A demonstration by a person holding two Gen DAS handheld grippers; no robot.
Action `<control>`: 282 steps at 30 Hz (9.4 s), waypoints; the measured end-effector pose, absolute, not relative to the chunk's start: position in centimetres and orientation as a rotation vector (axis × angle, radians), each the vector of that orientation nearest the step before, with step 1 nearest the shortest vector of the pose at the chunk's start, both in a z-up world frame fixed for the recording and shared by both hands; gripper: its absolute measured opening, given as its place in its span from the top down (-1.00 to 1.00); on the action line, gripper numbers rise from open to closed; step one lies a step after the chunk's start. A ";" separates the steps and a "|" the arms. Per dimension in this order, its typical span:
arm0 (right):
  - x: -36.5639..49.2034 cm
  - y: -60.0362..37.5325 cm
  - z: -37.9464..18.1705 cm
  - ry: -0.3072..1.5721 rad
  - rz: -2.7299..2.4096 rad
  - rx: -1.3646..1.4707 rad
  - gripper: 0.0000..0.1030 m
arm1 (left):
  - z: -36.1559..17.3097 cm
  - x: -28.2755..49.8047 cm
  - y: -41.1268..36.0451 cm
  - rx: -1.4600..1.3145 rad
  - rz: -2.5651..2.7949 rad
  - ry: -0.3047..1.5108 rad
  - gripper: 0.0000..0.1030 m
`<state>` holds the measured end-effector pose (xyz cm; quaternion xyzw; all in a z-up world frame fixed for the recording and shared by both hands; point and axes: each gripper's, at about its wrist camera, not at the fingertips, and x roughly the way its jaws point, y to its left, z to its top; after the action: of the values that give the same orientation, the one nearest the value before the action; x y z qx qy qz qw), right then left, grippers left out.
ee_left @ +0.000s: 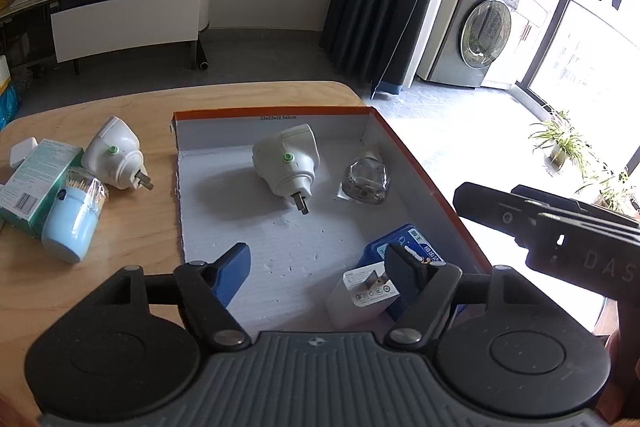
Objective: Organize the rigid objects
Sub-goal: 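Open left tool to drop white charger into the box, then move left tool to light blue swab jar while right tool grasps black charger, then close left tool on light blue jar and lift while right tool lifts black charger, then carry jar in left tool while right tool carries black charger over the box, then lower jar into box and open left tool while right tool releases black charger, then move left tool to small white product box while right tool approaches white heater plug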
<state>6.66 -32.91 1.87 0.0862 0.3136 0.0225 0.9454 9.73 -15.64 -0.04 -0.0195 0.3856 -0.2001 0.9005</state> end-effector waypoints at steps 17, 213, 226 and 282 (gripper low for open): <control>5.4 -29.3 2.7 0.645 0.133 0.136 -0.71 | 1.7 7.7 -7.5 -0.112 -0.248 0.765 -0.70; 10.4 -32.7 2.9 0.651 0.089 0.149 0.16 | 0.2 11.1 -17.2 -0.017 -0.419 0.732 0.08; 13.2 -32.5 1.8 0.695 0.105 0.144 0.16 | -0.8 12.2 -17.6 -0.017 -0.427 0.759 0.08; 10.0 -28.6 4.5 0.632 0.177 0.106 -0.75 | 2.2 9.7 -9.2 -0.084 -0.230 0.734 -0.80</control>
<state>10.05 -28.58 4.52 0.0519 0.3102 0.0871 0.9452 9.72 -9.19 2.17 -0.0409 0.3578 -0.1122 0.9261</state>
